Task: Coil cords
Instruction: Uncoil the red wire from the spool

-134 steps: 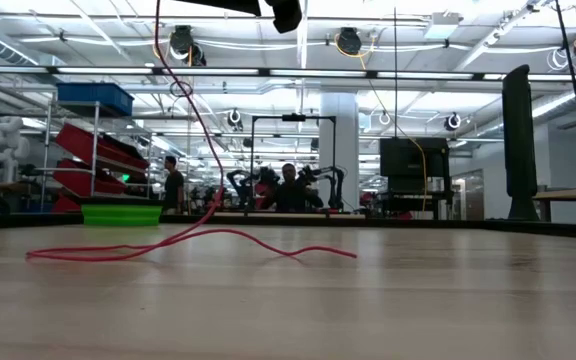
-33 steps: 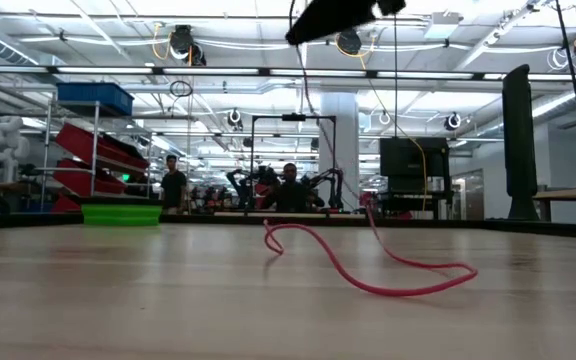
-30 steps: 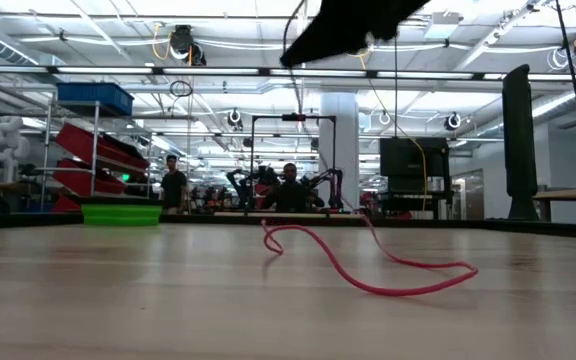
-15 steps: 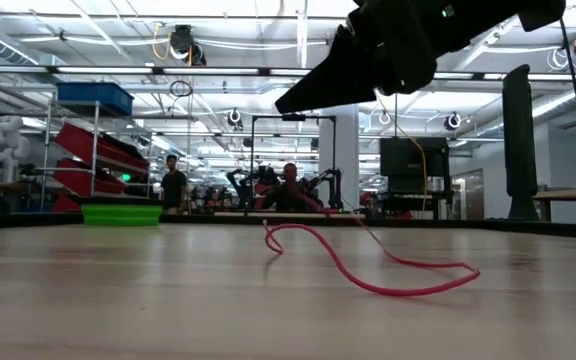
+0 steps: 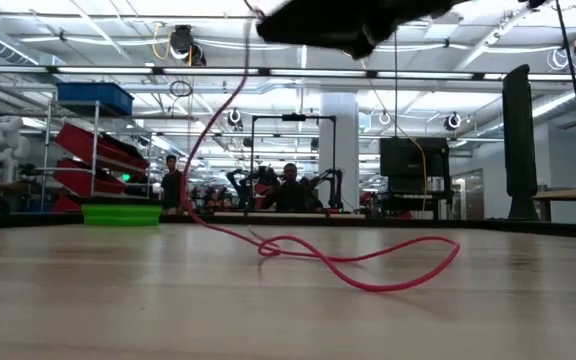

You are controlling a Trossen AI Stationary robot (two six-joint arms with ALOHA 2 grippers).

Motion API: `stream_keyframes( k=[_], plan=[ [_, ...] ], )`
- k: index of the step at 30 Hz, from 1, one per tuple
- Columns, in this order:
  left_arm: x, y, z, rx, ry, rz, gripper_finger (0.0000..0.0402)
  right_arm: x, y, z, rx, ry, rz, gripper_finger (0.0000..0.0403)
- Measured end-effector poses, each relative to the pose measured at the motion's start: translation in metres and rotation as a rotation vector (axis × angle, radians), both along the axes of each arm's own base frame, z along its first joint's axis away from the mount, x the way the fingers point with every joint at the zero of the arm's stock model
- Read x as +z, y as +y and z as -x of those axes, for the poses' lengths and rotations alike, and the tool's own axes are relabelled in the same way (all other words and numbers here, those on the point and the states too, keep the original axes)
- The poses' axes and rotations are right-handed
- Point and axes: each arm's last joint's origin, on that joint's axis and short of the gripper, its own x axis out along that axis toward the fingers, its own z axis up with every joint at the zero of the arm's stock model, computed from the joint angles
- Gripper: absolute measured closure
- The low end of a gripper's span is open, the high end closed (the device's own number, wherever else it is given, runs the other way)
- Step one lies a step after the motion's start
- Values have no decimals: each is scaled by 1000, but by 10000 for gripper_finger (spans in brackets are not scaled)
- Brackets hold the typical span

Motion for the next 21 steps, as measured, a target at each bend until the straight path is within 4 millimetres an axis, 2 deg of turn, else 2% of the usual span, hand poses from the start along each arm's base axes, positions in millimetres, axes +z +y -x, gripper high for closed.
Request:
stream_keyframes(
  k=[10, 16, 21],
  plan=[
    [0, 0, 0, 1, 1, -1, 398, 2, 4, 0, 11, -24, 4, 276],
    [0, 0, 0, 1, 1, -1, 398, -3, 11, 8, 9, 50, 42, 246],
    [0, 0, 0, 0, 1, -1, 398, 9, 17, 20, -68, 34, 56, 239]
  ],
)
